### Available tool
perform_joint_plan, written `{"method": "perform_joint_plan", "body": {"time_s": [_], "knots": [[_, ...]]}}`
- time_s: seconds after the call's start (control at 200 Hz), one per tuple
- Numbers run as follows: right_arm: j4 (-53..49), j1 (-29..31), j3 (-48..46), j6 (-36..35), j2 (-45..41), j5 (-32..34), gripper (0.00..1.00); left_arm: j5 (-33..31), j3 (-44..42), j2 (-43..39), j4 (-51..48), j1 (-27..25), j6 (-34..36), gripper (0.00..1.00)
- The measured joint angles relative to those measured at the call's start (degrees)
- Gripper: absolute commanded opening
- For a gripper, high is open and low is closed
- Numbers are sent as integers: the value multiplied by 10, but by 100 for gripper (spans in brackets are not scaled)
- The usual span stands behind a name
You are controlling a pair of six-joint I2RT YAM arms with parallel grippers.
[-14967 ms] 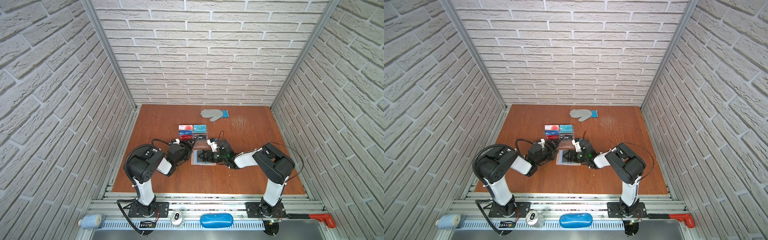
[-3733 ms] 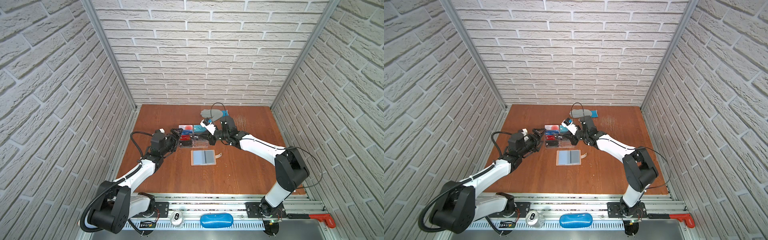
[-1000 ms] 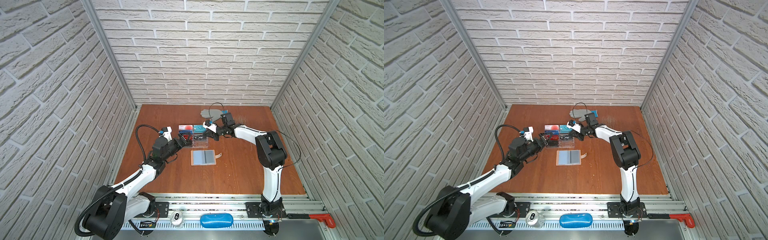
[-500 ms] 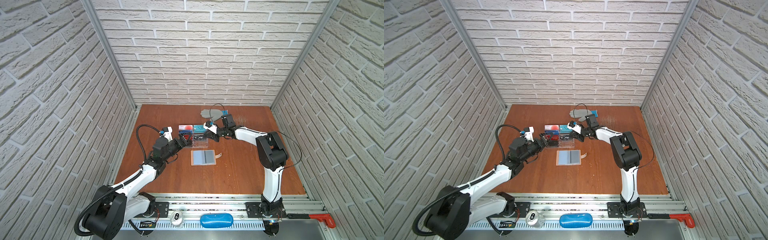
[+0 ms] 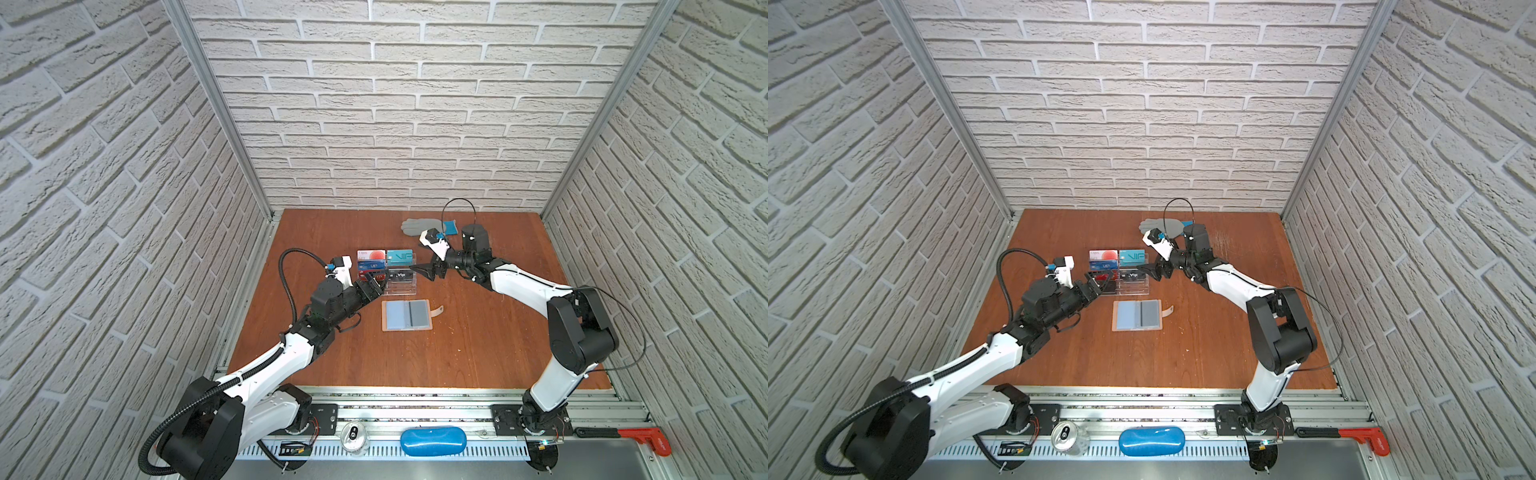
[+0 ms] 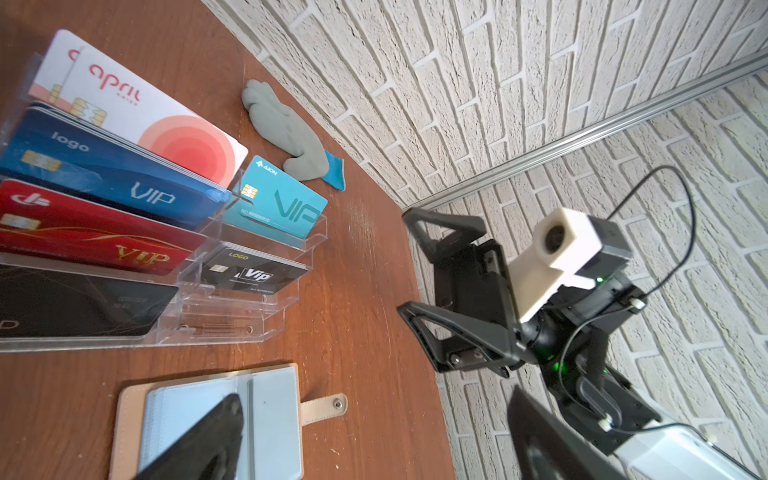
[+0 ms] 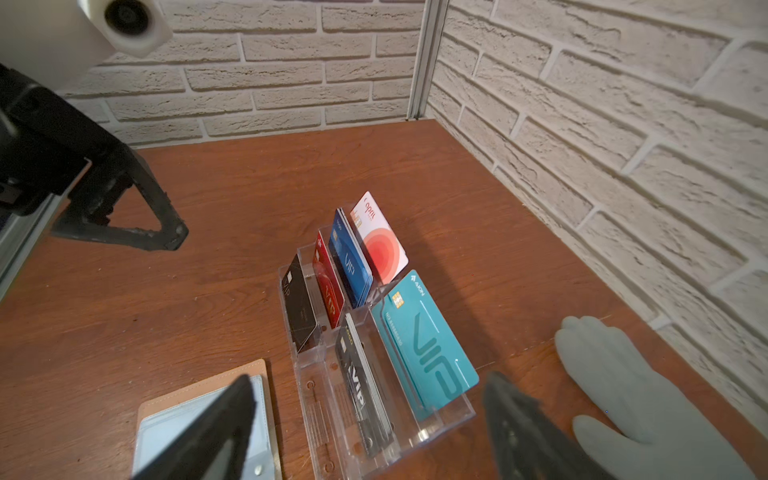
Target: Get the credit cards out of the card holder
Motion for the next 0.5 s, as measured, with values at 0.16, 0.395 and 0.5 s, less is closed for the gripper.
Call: {"method": "perform_joint_plan", "body": {"time_s": [0.16, 0.395, 0.5], "knots": [[9, 1, -38, 50, -72, 58, 100, -16, -3, -20, -10, -19, 1, 98], [-109, 2, -19, 164, -152, 198, 100, -42, -10, -47, -32, -44, 8, 98], [-187, 2, 7, 227, -174, 248, 100, -54, -14, -53, -44, -58, 12, 98]]}}
